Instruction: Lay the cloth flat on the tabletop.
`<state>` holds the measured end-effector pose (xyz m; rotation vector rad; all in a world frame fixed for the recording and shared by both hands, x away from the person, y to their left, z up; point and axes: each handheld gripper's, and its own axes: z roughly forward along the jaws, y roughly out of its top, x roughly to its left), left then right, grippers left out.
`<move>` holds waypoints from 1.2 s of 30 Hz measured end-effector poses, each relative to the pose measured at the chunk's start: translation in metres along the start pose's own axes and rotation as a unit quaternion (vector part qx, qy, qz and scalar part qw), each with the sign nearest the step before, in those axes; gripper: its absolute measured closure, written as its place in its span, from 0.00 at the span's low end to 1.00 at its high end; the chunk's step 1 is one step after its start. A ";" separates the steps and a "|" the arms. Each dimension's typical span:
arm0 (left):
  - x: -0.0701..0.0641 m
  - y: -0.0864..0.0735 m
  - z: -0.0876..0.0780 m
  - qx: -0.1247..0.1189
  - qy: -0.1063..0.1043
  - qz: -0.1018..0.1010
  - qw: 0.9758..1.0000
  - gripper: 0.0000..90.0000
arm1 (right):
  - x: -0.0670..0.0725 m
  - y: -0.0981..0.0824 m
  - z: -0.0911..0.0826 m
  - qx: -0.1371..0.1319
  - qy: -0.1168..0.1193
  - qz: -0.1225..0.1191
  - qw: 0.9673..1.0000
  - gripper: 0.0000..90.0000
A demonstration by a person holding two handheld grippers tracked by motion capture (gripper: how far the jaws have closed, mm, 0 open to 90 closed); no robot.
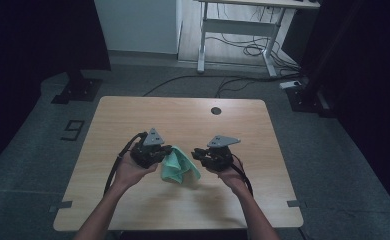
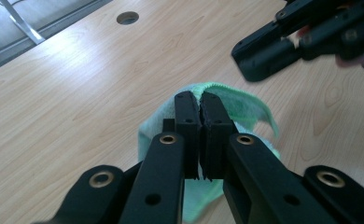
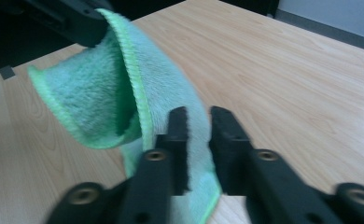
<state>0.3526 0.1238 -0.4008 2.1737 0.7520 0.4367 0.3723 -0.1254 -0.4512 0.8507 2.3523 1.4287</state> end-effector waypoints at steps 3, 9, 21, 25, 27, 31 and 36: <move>-0.001 0.001 0.001 0.003 0.005 0.000 1.000 0.97 | 0.010 -0.002 0.004 -0.007 0.007 -0.001 1.000 0.69; 0.001 0.001 0.001 0.006 0.008 -0.003 1.000 0.97 | 0.024 -0.008 0.004 -0.014 -0.001 -0.001 1.000 0.65; 0.000 0.000 0.000 0.004 0.005 -0.002 1.000 0.97 | 0.014 -0.020 0.011 0.015 -0.011 0.008 1.000 0.89; -0.001 -0.001 0.001 0.007 0.005 0.002 1.000 0.97 | 0.014 -0.025 0.017 0.025 -0.019 0.003 0.999 0.88; -0.001 -0.002 0.001 0.007 0.006 0.001 1.000 0.97 | 0.014 -0.026 0.018 0.026 -0.026 -0.001 0.999 0.90; 0.004 -0.005 -0.002 0.004 0.010 -0.007 1.000 0.97 | 0.009 -0.029 0.014 0.021 -0.022 0.006 1.000 0.88; 0.006 -0.006 -0.004 0.002 0.006 -0.010 1.000 0.97 | 0.003 -0.038 0.013 0.032 -0.019 0.008 0.999 0.92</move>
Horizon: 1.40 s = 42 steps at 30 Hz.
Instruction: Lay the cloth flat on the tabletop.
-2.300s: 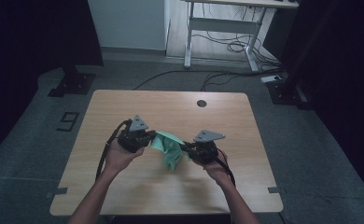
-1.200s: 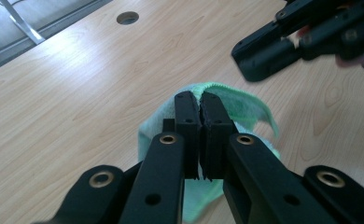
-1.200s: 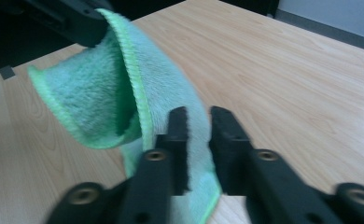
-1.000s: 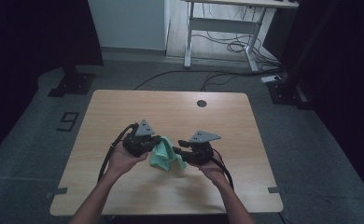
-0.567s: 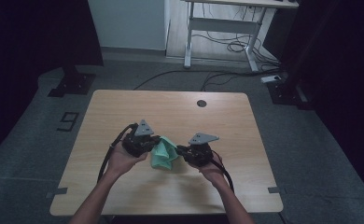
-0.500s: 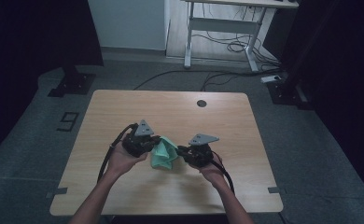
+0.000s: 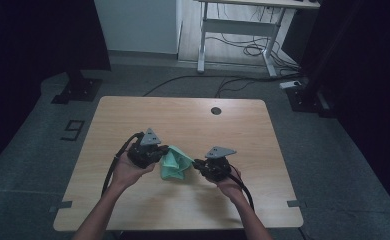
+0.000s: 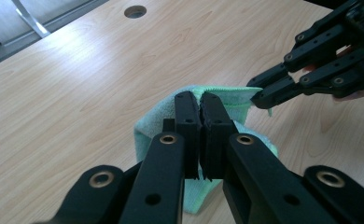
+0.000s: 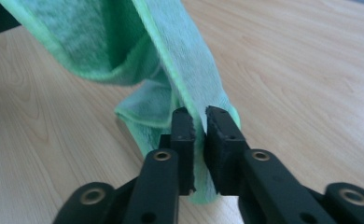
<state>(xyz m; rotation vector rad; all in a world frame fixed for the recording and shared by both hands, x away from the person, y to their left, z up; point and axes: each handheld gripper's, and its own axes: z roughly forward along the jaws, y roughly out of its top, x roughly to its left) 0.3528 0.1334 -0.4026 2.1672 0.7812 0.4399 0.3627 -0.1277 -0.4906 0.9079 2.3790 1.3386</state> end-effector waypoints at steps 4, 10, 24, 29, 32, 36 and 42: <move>0.000 0.000 0.001 0.001 -0.001 0.001 1.000 0.97 | -0.001 -0.003 0.002 0.008 -0.002 -0.002 1.000 0.96; 0.009 -0.008 0.003 -0.013 0.002 -0.030 0.999 0.93 | -0.006 0.001 -0.006 -0.018 0.005 0.019 1.000 0.99; -0.025 -0.063 0.046 0.025 -0.043 -0.089 0.995 0.42 | -0.009 0.002 -0.009 -0.010 0.002 0.050 0.999 0.99; -0.030 -0.075 0.050 0.043 0.000 -0.081 0.996 0.44 | -0.014 0.002 -0.011 -0.011 -0.002 0.066 0.998 0.99; -0.032 -0.083 0.054 0.052 0.004 -0.078 0.996 0.50 | -0.018 0.001 -0.013 -0.012 -0.003 0.074 0.997 0.99; -0.039 -0.091 0.062 0.076 0.017 -0.054 0.995 0.62 | -0.020 0.001 -0.013 -0.013 -0.005 0.080 0.997 0.99; -0.034 -0.096 0.060 0.081 0.019 -0.042 0.996 0.86 | -0.024 0.000 -0.015 -0.013 -0.007 0.082 0.996 0.99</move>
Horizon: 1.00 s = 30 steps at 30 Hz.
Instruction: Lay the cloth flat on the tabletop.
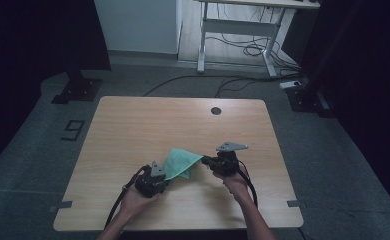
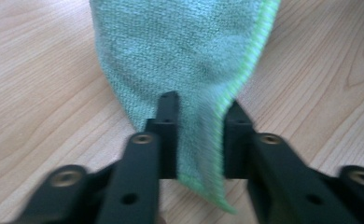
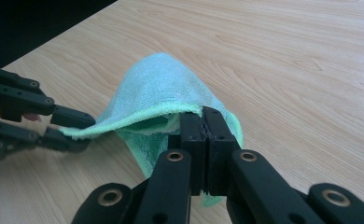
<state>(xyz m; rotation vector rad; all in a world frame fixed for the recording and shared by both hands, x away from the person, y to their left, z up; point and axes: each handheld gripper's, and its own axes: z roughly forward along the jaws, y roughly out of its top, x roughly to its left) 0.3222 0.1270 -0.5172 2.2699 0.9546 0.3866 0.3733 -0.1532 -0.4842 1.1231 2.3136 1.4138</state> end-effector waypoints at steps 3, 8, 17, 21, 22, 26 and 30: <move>0.004 0.002 -0.005 -0.009 -0.003 0.001 1.000 0.95 | -0.001 0.000 -0.002 -0.001 -0.003 0.001 1.000 0.99; 0.015 0.011 -0.015 -0.024 -0.005 -0.006 1.000 0.97 | -0.003 0.001 -0.006 -0.007 -0.002 0.001 1.000 0.99; 0.039 0.051 -0.041 -0.064 0.001 -0.013 0.998 0.98 | -0.003 0.026 -0.023 -0.034 -0.012 -0.008 0.999 0.99; 0.040 0.056 -0.046 -0.074 -0.004 -0.017 0.997 0.98 | 0.000 0.032 -0.031 -0.045 -0.015 -0.016 0.999 0.99; 0.041 0.057 -0.046 -0.075 -0.005 -0.017 0.997 0.98 | 0.000 0.033 -0.031 -0.046 -0.015 -0.018 0.999 0.99; 0.045 0.062 -0.047 -0.087 -0.017 -0.028 0.996 0.98 | -0.001 0.035 -0.034 -0.048 -0.018 -0.016 0.999 0.99; 0.049 0.066 -0.049 -0.099 -0.027 -0.036 0.994 0.98 | -0.002 0.037 -0.036 -0.053 -0.019 -0.017 0.998 0.99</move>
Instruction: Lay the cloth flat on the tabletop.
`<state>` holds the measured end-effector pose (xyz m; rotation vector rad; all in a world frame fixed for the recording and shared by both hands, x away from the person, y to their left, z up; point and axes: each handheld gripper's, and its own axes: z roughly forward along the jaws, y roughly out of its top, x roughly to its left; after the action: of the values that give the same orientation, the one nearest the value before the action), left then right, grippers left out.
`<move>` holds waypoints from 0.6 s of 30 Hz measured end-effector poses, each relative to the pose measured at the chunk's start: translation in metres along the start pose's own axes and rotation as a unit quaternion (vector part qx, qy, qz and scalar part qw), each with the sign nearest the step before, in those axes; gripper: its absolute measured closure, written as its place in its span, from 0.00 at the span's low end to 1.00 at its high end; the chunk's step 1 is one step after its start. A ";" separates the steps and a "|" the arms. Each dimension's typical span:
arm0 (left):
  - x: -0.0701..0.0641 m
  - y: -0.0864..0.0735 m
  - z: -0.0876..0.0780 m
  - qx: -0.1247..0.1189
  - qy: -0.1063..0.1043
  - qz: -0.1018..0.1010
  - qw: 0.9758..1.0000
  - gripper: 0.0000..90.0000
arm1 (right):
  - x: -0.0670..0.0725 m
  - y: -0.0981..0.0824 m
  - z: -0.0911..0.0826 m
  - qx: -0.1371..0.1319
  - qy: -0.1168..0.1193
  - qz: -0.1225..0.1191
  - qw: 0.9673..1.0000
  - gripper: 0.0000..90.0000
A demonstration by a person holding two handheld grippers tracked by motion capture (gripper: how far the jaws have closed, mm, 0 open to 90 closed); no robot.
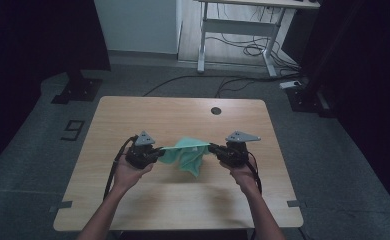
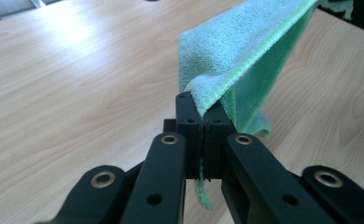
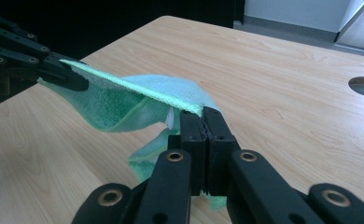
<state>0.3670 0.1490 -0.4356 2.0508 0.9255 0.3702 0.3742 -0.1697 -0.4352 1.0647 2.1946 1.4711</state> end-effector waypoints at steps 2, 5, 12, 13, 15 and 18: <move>0.001 0.001 0.000 -0.003 -0.002 -0.004 1.000 0.98 | 0.000 0.000 0.000 -0.002 -0.001 0.000 1.000 0.99; 0.002 0.001 0.000 -0.004 -0.002 -0.006 1.000 0.98 | -0.001 0.000 0.001 0.000 -0.001 -0.002 1.000 0.99; 0.015 0.035 0.001 -0.004 0.042 0.022 0.999 0.98 | -0.007 0.015 0.009 0.006 -0.013 -0.007 1.000 0.99; 0.020 0.045 0.001 -0.003 0.050 0.025 0.998 0.98 | -0.011 0.022 0.012 0.006 -0.014 -0.008 1.000 0.99; 0.027 0.066 0.001 -0.004 0.070 0.044 0.997 0.98 | -0.021 0.038 0.017 0.004 -0.014 -0.004 1.000 0.98; 0.029 0.092 -0.012 -0.032 0.086 0.065 0.994 0.98 | -0.028 0.063 0.011 -0.027 -0.009 -0.013 1.000 0.98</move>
<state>0.4242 0.1418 -0.3571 2.0479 0.8729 0.6481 0.4261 -0.1691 -0.3886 1.0243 2.1356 1.4949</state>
